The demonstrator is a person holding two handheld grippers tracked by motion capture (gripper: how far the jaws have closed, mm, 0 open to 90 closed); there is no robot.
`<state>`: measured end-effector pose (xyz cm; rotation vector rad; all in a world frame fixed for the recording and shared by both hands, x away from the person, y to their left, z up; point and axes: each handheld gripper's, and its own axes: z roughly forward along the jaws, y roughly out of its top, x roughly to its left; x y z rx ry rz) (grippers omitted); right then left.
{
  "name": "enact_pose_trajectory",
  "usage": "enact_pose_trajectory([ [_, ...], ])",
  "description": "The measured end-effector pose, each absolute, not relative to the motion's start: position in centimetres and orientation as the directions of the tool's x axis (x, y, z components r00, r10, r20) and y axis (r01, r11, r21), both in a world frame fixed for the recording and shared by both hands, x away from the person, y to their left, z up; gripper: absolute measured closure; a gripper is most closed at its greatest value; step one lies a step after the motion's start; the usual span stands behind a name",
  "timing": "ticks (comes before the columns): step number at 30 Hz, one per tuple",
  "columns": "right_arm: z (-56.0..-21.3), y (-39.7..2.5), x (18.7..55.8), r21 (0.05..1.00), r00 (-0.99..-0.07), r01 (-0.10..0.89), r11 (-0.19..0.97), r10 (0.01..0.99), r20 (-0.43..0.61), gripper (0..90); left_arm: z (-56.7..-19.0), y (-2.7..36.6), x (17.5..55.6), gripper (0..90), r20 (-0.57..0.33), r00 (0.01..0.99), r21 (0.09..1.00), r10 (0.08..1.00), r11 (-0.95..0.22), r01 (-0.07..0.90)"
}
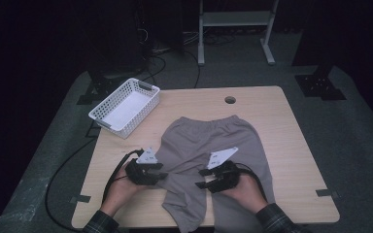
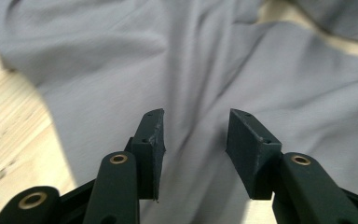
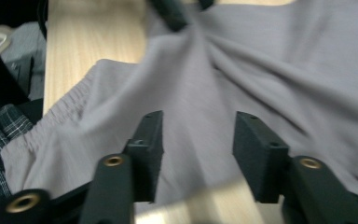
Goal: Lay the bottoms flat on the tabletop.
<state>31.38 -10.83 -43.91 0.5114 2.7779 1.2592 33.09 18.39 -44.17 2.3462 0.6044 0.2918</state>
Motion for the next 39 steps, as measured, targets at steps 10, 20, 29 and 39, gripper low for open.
enact_pose_trajectory([
  [10,-46.1,-5.3,30.7,0.650,-0.970,0.201,0.733,0.240,0.029,81.6,-44.7,19.7,33.8,47.8,0.054,0.820,0.680,0.570,-0.622,0.388],
  [20,-46.7,-3.4,28.2,0.641,-0.993,0.119,0.758,0.103,0.063,81.4,-44.9,20.0,33.8,44.7,0.064,0.799,0.682,0.598,-0.611,0.403],
  [29,-46.6,-2.1,25.4,0.638,-0.987,0.015,0.770,-0.092,0.135,76.0,-44.8,20.2,33.8,43.9,0.074,0.796,0.684,0.600,-0.612,0.398],
  [39,-45.6,-4.8,29.9,0.674,-0.982,0.164,0.720,0.186,0.040,59.6,-44.7,20.4,33.8,43.1,0.085,0.779,0.696,0.621,-0.597,0.399],
])
